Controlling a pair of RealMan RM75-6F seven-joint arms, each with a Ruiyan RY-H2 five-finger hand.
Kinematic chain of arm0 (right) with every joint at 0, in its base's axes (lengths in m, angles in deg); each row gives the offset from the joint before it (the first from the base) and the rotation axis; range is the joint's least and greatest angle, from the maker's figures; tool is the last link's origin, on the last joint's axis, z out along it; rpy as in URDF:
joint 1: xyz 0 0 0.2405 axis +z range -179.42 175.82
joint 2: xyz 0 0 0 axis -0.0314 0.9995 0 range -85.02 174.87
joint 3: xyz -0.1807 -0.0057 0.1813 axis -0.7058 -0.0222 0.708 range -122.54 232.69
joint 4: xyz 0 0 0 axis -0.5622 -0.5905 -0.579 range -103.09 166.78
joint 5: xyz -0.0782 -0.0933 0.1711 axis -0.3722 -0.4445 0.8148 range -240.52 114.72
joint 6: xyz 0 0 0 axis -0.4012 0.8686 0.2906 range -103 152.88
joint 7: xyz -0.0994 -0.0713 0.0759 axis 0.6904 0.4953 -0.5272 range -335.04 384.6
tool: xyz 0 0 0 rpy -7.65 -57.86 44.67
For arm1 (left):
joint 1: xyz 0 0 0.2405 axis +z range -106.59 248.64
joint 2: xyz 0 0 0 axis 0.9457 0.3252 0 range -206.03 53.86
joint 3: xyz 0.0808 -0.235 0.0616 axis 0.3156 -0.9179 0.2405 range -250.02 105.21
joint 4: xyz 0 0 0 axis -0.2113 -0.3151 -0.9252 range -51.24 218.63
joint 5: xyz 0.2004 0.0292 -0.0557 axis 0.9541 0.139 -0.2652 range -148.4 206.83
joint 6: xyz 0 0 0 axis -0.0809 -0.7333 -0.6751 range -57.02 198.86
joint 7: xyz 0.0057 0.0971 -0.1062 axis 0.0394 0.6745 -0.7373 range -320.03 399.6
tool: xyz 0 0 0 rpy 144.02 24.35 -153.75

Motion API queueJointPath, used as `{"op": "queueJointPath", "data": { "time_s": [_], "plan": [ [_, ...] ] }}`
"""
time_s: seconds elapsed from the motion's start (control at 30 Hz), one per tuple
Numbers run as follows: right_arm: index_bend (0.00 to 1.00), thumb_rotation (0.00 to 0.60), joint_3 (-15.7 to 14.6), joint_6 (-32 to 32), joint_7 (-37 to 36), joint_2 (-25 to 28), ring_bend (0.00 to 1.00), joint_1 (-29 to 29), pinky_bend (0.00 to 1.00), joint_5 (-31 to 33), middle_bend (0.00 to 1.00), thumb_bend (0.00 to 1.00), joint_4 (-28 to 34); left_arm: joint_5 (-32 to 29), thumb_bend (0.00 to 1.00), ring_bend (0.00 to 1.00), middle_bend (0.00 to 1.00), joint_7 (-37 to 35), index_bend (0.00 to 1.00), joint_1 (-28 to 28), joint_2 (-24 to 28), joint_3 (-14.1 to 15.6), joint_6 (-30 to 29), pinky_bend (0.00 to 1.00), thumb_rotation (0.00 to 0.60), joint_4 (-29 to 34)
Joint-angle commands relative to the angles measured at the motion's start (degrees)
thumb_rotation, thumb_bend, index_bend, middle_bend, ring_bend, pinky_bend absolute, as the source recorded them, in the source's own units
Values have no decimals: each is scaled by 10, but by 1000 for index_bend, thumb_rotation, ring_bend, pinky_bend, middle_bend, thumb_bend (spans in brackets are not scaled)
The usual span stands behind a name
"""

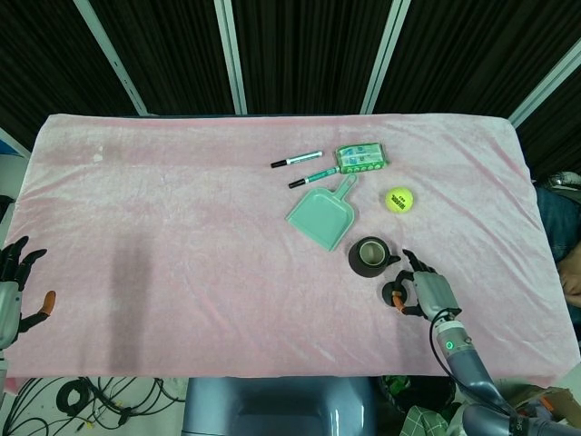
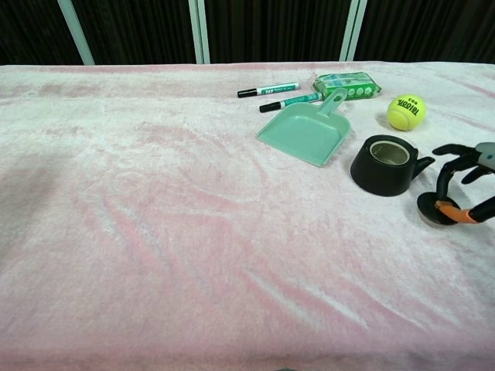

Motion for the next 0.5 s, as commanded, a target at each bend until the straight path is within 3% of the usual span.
{"op": "queueJointPath", "data": {
  "time_s": [0.03,0.27,0.5],
  "plan": [
    [595,600,18,20,-5,25,143,-3,185,0,32,356,17,0,386,0,3,0,163,0,0,0,0,0,600,0],
    [597,600,55,40,-22,127,143,-17,185,23,32,356,107,-3,386,0,3,4,163,-2,-3,-1,3,0,600,1],
    [597,600,79,-7,24,160,143,31,184,63,32,356,131,-7,385,0,3,4,163,-3,-3,-3,4,0,600,2]
  ]
}}
